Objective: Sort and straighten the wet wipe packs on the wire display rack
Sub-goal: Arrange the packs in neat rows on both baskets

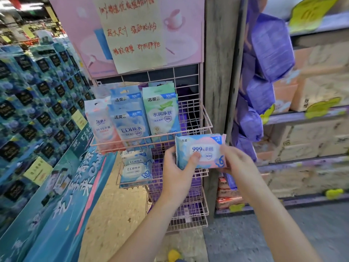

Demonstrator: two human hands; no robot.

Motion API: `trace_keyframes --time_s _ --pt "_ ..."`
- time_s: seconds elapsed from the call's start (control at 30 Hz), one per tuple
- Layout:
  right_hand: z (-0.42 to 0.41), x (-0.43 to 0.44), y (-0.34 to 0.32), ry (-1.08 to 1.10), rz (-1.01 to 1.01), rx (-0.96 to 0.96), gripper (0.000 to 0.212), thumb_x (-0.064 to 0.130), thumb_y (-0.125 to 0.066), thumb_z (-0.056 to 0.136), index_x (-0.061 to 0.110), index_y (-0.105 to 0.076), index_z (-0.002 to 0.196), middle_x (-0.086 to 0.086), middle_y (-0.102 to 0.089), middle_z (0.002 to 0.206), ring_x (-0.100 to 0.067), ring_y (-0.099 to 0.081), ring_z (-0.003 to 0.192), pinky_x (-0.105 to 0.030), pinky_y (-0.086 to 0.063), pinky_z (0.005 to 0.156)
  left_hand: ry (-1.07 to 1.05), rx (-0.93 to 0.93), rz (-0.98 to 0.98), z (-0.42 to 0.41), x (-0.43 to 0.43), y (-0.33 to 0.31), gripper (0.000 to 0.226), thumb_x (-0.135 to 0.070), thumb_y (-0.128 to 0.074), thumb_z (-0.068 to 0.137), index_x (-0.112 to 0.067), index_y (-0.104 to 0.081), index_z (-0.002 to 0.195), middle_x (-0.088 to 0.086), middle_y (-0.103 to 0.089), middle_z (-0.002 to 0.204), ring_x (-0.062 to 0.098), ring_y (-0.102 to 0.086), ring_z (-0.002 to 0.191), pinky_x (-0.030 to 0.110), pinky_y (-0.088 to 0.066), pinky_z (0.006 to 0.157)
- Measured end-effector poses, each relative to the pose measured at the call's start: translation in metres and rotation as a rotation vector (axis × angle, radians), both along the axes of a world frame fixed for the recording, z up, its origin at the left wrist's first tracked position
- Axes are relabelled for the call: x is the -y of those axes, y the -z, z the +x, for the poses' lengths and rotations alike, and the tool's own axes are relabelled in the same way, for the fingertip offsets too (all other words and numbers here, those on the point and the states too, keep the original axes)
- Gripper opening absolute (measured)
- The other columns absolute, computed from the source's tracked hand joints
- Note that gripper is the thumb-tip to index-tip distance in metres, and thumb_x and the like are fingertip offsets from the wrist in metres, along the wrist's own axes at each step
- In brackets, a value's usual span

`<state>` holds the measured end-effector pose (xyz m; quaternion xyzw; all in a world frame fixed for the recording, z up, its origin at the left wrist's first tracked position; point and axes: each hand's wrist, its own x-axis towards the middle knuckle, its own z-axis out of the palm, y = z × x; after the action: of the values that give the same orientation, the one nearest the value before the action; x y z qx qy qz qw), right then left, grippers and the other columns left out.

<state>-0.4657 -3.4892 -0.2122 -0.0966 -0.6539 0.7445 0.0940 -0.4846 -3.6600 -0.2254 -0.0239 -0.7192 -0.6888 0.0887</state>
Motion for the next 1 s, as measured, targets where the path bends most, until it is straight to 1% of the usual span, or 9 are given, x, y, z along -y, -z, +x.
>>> trace_keyframes --time_s 0.1,0.2,0.37,0.43,0.57,0.67,0.77,0.87,1.0 --pt "0.0 0.012 0.041 -0.069 0.204 0.012 0.017 0.023 -0.074 0.092 0.019 -0.071 0.108 0.009 -0.079 0.102 -0.008 -0.074 0.096 -0.031 -0.059 0.08 0.033 0.082 -0.22 -0.009 0.021 0.021 0.044 -0.044 -0.087 0.08 -0.038 -0.058 0.113 -0.014 -0.073 0.107 0.001 -0.072 0.093 0.026 -0.06 0.078" --pt "-0.009 0.025 0.071 0.005 0.277 0.098 0.025 0.032 -0.077 0.088 0.022 -0.066 0.109 0.007 -0.077 0.101 -0.01 -0.073 0.094 -0.042 -0.059 0.087 -0.011 0.201 -0.361 -0.017 0.034 0.038 0.041 -0.051 -0.087 0.078 -0.028 -0.063 0.102 -0.008 -0.073 0.098 0.01 -0.071 0.087 0.038 -0.06 0.077" --pt "-0.031 0.035 0.084 0.03 0.502 0.157 0.032 0.048 -0.069 0.09 0.023 -0.072 0.111 0.008 -0.075 0.091 -0.011 -0.071 0.087 -0.024 -0.053 0.073 -0.018 0.365 -0.445 -0.026 0.039 0.056 0.046 -0.06 -0.074 0.087 -0.02 -0.071 0.11 -0.004 -0.074 0.091 0.012 -0.069 0.075 0.025 -0.048 0.06" --pt "-0.041 0.034 0.081 0.069 0.575 0.134 0.034 0.047 -0.068 0.091 0.019 -0.074 0.109 0.003 -0.073 0.087 -0.016 -0.069 0.086 -0.029 -0.047 0.07 -0.024 0.381 -0.429 -0.031 0.036 0.059 0.047 -0.053 -0.072 0.091 -0.017 -0.067 0.121 -0.007 -0.071 0.09 0.01 -0.068 0.074 0.022 -0.045 0.056" --pt "-0.063 0.035 0.079 0.12 0.629 0.125 0.041 0.048 -0.07 0.089 0.015 -0.07 0.114 0.0 -0.075 0.096 -0.016 -0.067 0.084 -0.03 -0.053 0.074 -0.118 0.323 -0.403 -0.046 0.035 0.06 0.056 -0.044 -0.075 0.091 -0.018 -0.054 0.135 -0.007 -0.071 0.109 0.01 -0.069 0.087 0.019 -0.046 0.062" --pt "-0.077 0.038 0.086 0.127 0.617 0.139 0.043 0.044 -0.071 0.09 0.013 -0.066 0.12 0.0 -0.073 0.102 -0.01 -0.064 0.08 -0.014 -0.046 0.062 -0.081 0.291 -0.461 -0.059 0.037 0.065 0.053 -0.046 -0.074 0.092 -0.018 -0.06 0.135 -0.008 -0.069 0.11 0.013 -0.069 0.093 0.023 -0.052 0.075" --pt "-0.087 0.039 0.095 0.176 0.688 0.123 0.039 0.039 -0.071 0.09 0.011 -0.067 0.119 -0.008 -0.074 0.105 -0.026 -0.069 0.094 -0.033 -0.054 0.078 -0.002 0.324 -0.556 -0.071 0.035 0.07 0.055 -0.05 -0.069 0.095 -0.018 -0.059 0.139 -0.002 -0.068 0.122 0.017 -0.068 0.101 0.03 -0.056 0.086" --pt "-0.088 0.042 0.106 0.237 0.911 0.066 0.027 0.036 -0.07 0.091 0.016 -0.077 0.108 -0.014 -0.066 0.102 -0.037 -0.062 0.096 -0.039 -0.048 0.084 0.074 0.312 -0.772 -0.076 0.034 0.08 0.05 -0.048 -0.064 0.098 -0.019 -0.061 0.139 0.003 -0.068 0.131 0.026 -0.065 0.118 0.034 -0.053 0.098" --pt "-0.085 0.046 0.119 0.16 1.084 -0.007 0.018 0.03 -0.07 0.09 0.023 -0.082 0.102 -0.003 -0.07 0.108 -0.032 -0.052 0.1 -0.039 -0.044 0.091 0.114 0.289 -0.881 -0.079 0.036 0.089 0.03 -0.039 -0.057 0.103 -0.018 -0.068 0.121 0.007 -0.072 0.117 0.031 -0.07 0.096 0.043 -0.059 0.085"
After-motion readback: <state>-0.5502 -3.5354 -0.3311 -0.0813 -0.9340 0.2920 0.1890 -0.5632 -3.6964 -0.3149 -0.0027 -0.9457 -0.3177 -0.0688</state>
